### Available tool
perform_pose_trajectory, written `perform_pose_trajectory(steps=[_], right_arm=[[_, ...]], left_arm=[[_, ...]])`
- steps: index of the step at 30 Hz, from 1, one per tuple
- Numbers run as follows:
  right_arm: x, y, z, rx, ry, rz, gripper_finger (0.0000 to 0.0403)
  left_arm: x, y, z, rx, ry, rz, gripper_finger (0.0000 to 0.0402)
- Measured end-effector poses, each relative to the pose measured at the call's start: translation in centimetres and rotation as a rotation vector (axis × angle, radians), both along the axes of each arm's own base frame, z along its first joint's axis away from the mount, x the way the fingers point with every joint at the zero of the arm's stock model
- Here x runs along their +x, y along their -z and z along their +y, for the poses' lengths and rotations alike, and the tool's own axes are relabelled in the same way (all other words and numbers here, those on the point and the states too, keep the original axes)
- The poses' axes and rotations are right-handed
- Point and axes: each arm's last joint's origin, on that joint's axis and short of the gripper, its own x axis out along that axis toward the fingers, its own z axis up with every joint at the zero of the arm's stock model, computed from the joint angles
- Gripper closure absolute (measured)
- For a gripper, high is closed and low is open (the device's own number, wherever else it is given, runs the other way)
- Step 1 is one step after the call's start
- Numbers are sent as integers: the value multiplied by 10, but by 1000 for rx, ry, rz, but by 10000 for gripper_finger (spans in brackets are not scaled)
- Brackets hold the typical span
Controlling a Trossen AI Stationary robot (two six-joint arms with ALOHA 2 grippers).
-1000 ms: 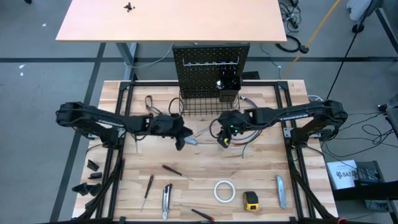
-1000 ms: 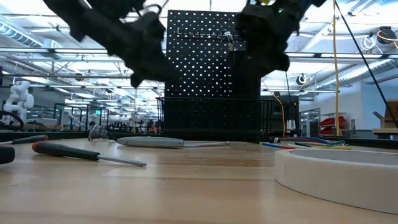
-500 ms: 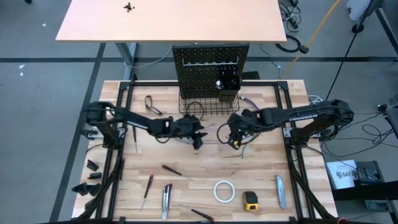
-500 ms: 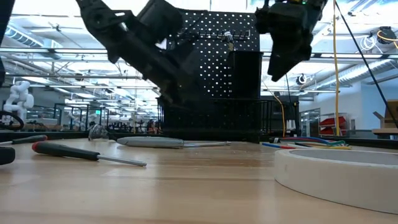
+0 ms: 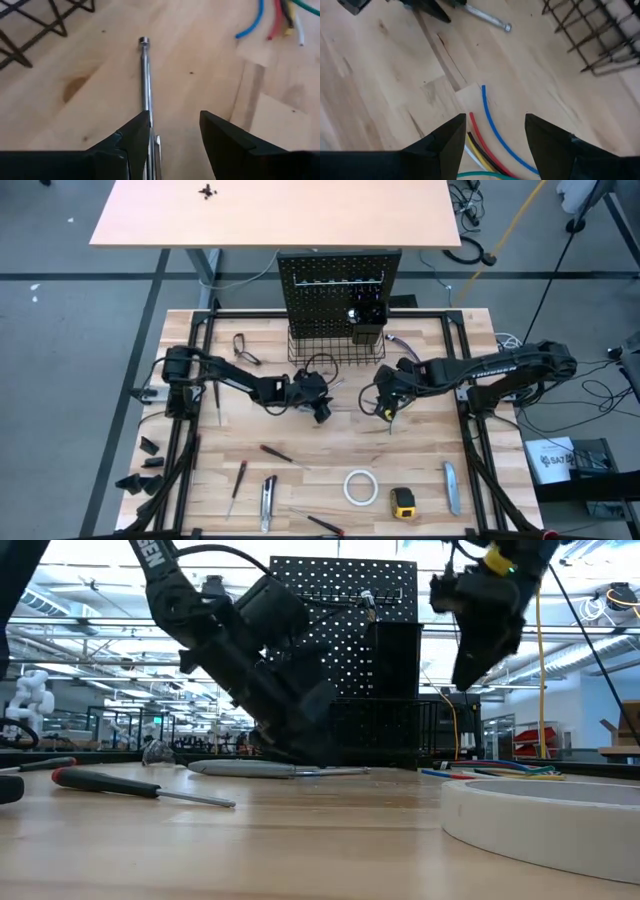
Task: Hang tools onto peg board
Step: Put the magnetic telescoping into the black bin on the pegboard
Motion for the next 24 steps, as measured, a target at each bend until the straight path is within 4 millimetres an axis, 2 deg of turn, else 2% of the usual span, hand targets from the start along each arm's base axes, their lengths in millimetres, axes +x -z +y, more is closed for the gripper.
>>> perform_pose_trajectory(steps=[6,13,16,24], right_arm=[[-13,21,0,70,65,-32,204],[-11,18,1,102,70,-108,204],[-8,16,2,109,66,-143,204],[-4,11,2,119,59,-212,204]], left_arm=[[-1,8,1,18,-21,32,224],[-2,9,0,6,-8,46,228],[-2,9,0,5,-8,58,248],[-5,12,-1,9,-11,103,336]])
